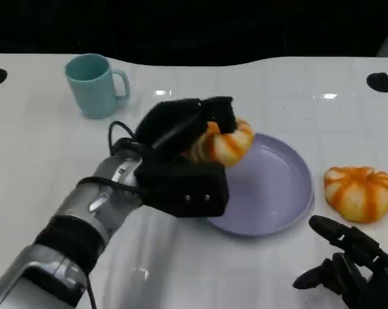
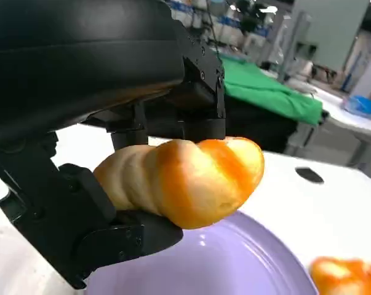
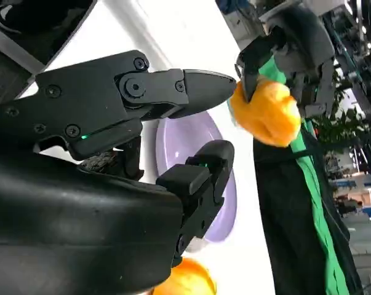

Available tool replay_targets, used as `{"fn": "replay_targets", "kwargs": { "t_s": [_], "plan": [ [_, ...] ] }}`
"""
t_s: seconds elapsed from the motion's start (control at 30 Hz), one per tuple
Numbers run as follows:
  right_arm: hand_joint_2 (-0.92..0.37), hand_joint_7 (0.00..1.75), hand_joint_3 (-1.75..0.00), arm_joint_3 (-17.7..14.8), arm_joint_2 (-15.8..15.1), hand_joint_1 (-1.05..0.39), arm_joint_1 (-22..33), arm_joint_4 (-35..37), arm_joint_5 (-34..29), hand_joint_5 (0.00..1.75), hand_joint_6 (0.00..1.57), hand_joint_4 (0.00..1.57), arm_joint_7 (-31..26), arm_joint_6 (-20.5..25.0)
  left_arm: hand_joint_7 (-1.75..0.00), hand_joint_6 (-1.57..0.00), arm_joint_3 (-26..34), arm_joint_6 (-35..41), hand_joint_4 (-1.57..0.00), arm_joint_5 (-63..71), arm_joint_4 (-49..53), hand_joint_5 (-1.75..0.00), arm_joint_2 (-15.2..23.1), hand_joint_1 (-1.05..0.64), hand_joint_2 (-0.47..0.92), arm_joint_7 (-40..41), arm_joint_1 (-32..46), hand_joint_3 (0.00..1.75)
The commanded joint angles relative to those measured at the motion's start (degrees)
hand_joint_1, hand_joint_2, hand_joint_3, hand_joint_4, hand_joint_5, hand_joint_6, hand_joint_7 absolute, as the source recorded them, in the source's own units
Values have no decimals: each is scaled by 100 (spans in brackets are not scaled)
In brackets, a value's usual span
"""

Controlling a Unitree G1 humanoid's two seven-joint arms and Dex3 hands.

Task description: Grasp the bread from the table and place it into the plate.

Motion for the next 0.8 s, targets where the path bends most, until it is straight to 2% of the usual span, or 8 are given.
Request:
{"fn": "replay_targets", "kwargs": {
  "t_s": [0.03, 0.6, 0.63, 0.67, 0.7, 0.73, 0.77, 0.8],
  "plan": [
    [-92, 29, -32, -65, -94, -75, 35, -52, 20, 112, 99, 72, 7, -42, -175, -71, -79, -25, -91, -43, 227, -175, -186, -19, 50, -311, -307, 126],
    [-92, 28, -33, 26, -49, -74, 75, -131, -56, 110, 98, 73, -108, -24, -175, -70, -268, 27, -90, 43, 1046, -175, -482, -22, 58, -656, -720, 114],
    [-92, 28, -33, 36, -54, -75, 77, -140, -85, 111, 98, 73, -122, -38, -131, -75, -289, 98, -84, 51, 1150, -175, -542, -22, 64, -709, -799, 82],
    [-92, 28, -33, 43, -57, -75, 78, -149, -91, 111, 97, 73, -129, -39, -112, -80, -288, 154, -81, 20, 1245, -175, -592, -22, 69, -827, -873, 66],
    [-92, 28, -33, 49, -57, -75, 78, -158, -87, 111, 97, 73, -132, -35, -82, -80, -258, 134, -74, -55, 1327, -169, -620, -24, 78, -974, -919, 46],
    [-92, 28, -33, 54, -58, -75, 80, -169, -78, 111, 97, 73, -140, -20, -45, -77, -227, 64, -65, -121, 1385, -131, -624, -27, 86, -1082, -940, 31],
    [-92, 28, -33, 58, -58, -75, 81, -178, -74, 111, 97, 73, -148, -11, -28, -76, -206, 9, -63, -165, 1430, -108, -626, -29, 89, -1153, -956, 26],
    [-92, 28, -33, 61, -59, -75, 82, -183, -73, 111, 97, 73, -154, -6, -17, -75, -197, -29, -63, -189, 1462, -93, -626, -30, 91, -1185, -968, 22]
  ]
}}
